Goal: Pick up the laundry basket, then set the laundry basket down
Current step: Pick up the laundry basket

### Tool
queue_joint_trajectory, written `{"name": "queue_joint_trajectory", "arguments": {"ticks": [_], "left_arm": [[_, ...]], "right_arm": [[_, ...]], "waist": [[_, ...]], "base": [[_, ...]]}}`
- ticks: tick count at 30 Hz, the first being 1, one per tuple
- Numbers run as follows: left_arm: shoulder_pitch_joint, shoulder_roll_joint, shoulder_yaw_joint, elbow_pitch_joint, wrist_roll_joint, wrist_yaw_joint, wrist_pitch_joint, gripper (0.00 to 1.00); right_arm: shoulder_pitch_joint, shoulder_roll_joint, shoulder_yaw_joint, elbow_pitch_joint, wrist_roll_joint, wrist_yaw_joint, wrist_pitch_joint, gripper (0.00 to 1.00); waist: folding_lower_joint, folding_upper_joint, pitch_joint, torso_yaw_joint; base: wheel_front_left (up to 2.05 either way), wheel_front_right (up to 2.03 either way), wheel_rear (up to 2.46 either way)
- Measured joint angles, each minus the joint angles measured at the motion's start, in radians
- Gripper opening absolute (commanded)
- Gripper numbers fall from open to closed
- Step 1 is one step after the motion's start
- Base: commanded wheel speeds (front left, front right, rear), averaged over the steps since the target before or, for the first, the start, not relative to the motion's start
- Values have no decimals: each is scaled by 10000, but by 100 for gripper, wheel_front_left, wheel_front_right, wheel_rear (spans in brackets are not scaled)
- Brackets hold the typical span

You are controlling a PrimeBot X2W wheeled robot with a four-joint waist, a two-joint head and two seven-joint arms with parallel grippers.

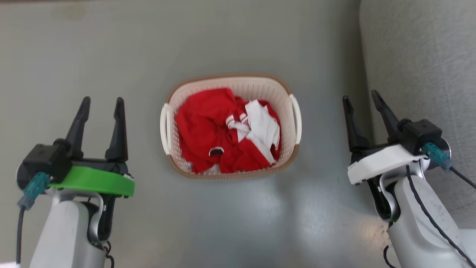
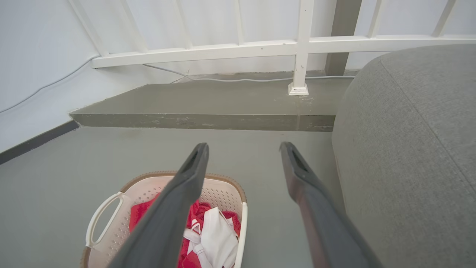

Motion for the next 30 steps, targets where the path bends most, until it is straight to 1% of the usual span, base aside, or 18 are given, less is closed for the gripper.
{"name": "queue_joint_trajectory", "arguments": {"ticks": [3,8,15,17,20,30], "left_arm": [[-291,19,-219,405,-272,0,-2,100],[-777,291,-1162,1241,-485,0,0,100],[-1994,428,-1845,2372,-859,0,0,100],[-2368,437,-2067,2719,-1162,-2,0,100],[-2731,451,-2209,3035,-1350,-2,6,100],[-4544,564,-3172,4255,-2439,-2,792,100]], "right_arm": [[-203,-6,-8,453,-2,0,0,100],[-664,-13,-10,1124,-12,0,0,100],[-1693,-77,36,2000,-174,0,40,100],[-2029,-77,46,2263,-176,0,136,100],[-2358,-79,65,2523,-176,4,222,100],[-3849,-79,407,3835,-454,12,704,100]], "waist": [[0,0,405,45],[0,0,1085,131],[1,0,2042,282],[1,0,2316,330],[1,0,2586,376],[1,0,3966,544]], "base": [[0,0,0],[0,0,0],[0,0,0],[0,0,0],[0,0,0],[0,0,0]]}}
